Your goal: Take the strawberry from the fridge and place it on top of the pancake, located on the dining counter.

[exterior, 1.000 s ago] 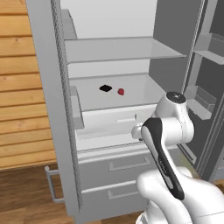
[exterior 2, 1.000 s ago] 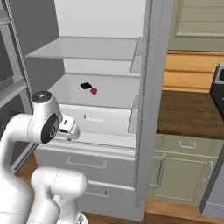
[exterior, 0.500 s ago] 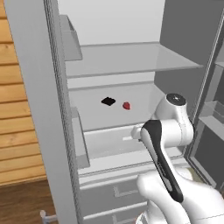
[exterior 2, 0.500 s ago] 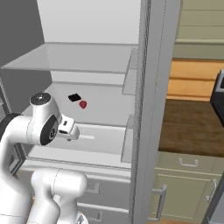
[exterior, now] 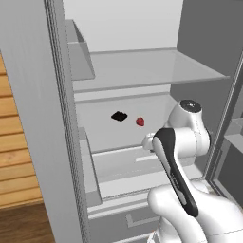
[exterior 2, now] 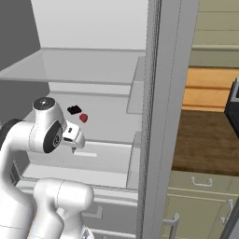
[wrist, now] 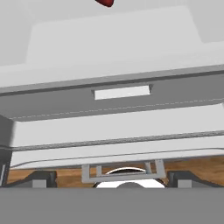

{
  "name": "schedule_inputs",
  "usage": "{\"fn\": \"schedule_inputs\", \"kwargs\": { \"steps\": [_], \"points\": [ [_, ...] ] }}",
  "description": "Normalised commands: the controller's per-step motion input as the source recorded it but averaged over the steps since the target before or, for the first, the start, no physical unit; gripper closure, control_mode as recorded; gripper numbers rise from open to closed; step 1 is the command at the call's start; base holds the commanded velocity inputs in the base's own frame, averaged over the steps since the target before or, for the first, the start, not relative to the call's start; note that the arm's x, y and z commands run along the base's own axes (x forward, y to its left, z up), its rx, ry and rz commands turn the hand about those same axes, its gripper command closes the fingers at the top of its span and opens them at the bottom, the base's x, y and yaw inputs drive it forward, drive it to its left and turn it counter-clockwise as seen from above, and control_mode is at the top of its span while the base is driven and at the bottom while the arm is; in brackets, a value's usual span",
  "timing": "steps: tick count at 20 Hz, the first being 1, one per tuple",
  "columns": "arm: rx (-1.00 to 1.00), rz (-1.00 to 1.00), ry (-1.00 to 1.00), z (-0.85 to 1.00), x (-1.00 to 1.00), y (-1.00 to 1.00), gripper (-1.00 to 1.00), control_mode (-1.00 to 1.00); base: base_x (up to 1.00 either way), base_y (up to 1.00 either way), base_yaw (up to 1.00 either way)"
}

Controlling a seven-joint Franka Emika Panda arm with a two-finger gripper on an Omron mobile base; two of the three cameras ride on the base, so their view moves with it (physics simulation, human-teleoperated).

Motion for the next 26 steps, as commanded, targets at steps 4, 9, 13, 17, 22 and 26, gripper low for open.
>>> {"fn": "schedule_inputs", "kwargs": {
  "steps": [4,9,13,17,22,26],
  "points": [
    [-0.01,-0.01,-0.23,0.15,0.31,0.03,-1.00,-1.00,0.09,0.01,-0.01],
    [-0.06,0.00,-0.45,0.41,0.48,0.00,-1.00,-1.00,0.00,0.00,0.00],
    [-0.01,0.00,-0.33,0.15,0.49,0.00,-1.00,-1.00,0.00,0.00,0.00],
    [0.00,0.00,-0.05,0.18,0.56,0.00,-1.00,-1.00,0.00,0.00,0.00],
    [0.00,0.00,0.04,0.07,0.60,0.02,-1.00,-1.00,0.00,0.00,0.00],
    [0.00,0.00,0.05,0.00,0.66,0.02,-1.00,-1.00,0.00,0.00,0.00]
  ]
}}
